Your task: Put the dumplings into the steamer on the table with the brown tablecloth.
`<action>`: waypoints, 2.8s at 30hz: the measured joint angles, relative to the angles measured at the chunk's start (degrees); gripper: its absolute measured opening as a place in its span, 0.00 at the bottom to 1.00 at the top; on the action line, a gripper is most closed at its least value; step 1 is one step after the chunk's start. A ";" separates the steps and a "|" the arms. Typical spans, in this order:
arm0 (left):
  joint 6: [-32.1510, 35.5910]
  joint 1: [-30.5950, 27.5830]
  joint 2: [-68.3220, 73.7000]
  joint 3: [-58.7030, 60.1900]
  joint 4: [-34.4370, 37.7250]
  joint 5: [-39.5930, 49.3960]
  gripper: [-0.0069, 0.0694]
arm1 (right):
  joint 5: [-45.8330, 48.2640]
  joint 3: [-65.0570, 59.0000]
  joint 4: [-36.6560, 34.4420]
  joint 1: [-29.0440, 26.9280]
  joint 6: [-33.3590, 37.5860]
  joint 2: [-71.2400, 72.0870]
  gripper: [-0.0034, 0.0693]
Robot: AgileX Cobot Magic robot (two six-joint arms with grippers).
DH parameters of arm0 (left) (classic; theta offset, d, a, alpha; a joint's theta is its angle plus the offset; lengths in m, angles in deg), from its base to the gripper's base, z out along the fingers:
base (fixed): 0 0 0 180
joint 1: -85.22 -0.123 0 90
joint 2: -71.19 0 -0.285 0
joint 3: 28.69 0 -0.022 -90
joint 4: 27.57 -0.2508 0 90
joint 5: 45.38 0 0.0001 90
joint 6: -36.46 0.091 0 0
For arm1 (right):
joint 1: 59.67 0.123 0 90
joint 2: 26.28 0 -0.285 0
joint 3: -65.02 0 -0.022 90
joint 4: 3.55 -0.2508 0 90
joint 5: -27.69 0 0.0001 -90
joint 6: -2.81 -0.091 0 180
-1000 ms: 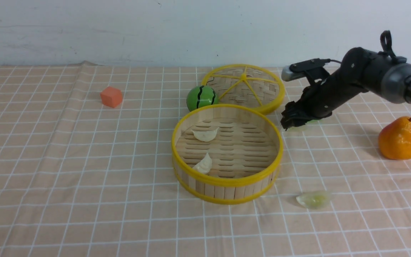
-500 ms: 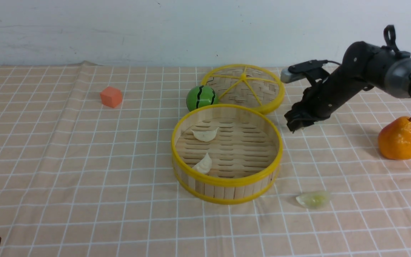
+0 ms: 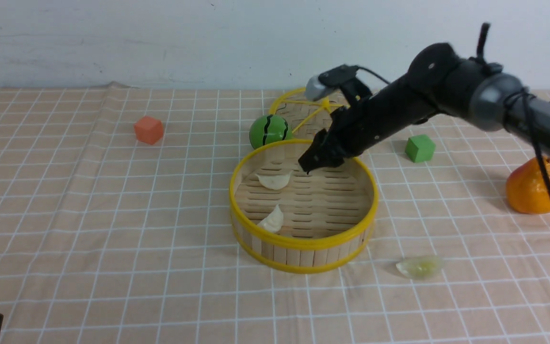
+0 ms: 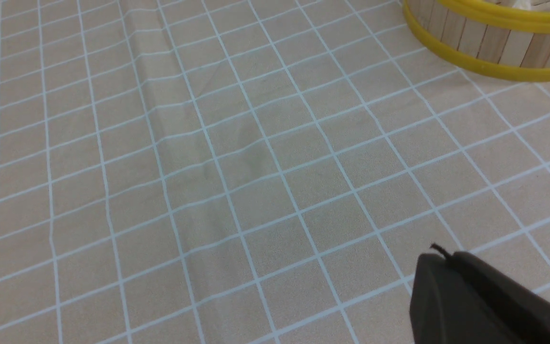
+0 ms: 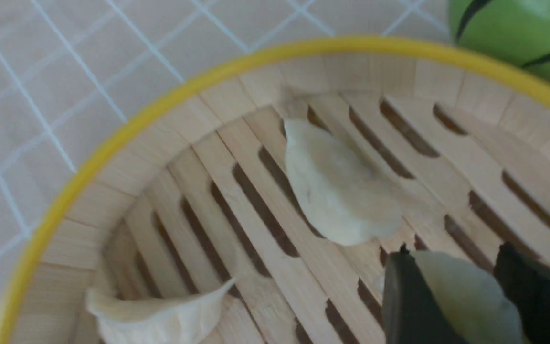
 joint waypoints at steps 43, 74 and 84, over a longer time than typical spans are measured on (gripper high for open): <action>-0.15 0.00 0.00 0.00 6.31 -4.34 0.08 | 11.41 -30.37 27.08 -2.88 6.29 15.33 0.47; -0.15 0.00 0.00 0.00 6.36 -4.32 0.10 | -3.73 -18.16 29.87 10.26 -8.04 13.32 0.76; -0.15 0.00 0.00 0.00 6.40 -4.32 0.11 | 18.33 -8.17 35.68 10.26 -28.76 32.03 0.64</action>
